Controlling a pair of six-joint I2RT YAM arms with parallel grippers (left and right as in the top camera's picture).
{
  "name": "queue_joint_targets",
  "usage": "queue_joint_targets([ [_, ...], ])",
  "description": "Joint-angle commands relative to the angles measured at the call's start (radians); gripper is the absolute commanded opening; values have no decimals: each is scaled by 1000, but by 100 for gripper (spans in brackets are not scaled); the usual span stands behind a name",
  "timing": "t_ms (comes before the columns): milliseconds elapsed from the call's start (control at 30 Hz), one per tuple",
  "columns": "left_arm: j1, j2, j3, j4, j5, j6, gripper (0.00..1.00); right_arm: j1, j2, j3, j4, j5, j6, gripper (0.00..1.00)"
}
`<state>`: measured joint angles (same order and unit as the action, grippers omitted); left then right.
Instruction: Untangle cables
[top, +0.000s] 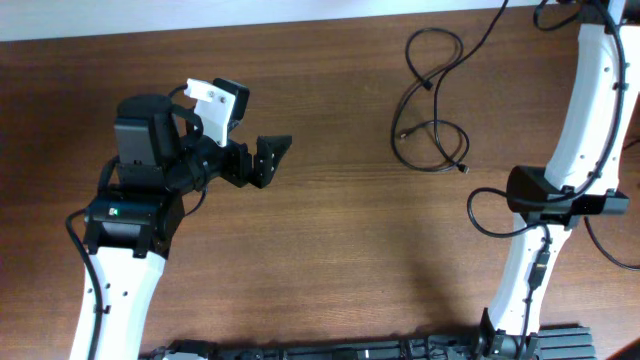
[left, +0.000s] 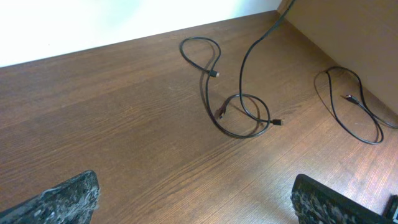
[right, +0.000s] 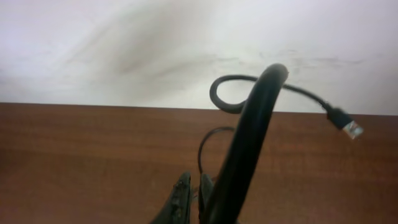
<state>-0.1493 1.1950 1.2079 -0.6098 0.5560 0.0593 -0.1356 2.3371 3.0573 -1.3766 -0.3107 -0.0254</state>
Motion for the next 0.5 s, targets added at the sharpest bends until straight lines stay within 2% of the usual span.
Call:
queue_joint_targets([
  [0, 2, -6, 3, 2, -3, -6, 99, 16, 34, -35, 33, 8, 7, 4],
  [67, 2, -6, 3, 2, -4, -6, 99, 19, 34, -45, 75, 2, 9, 4],
  [233, 2, -6, 3, 2, -4, -6, 99, 19, 34, -50, 315, -39, 140, 4],
  [467, 2, -6, 3, 2, -4, -6, 99, 19, 31, -49, 606, -222, 151, 4],
])
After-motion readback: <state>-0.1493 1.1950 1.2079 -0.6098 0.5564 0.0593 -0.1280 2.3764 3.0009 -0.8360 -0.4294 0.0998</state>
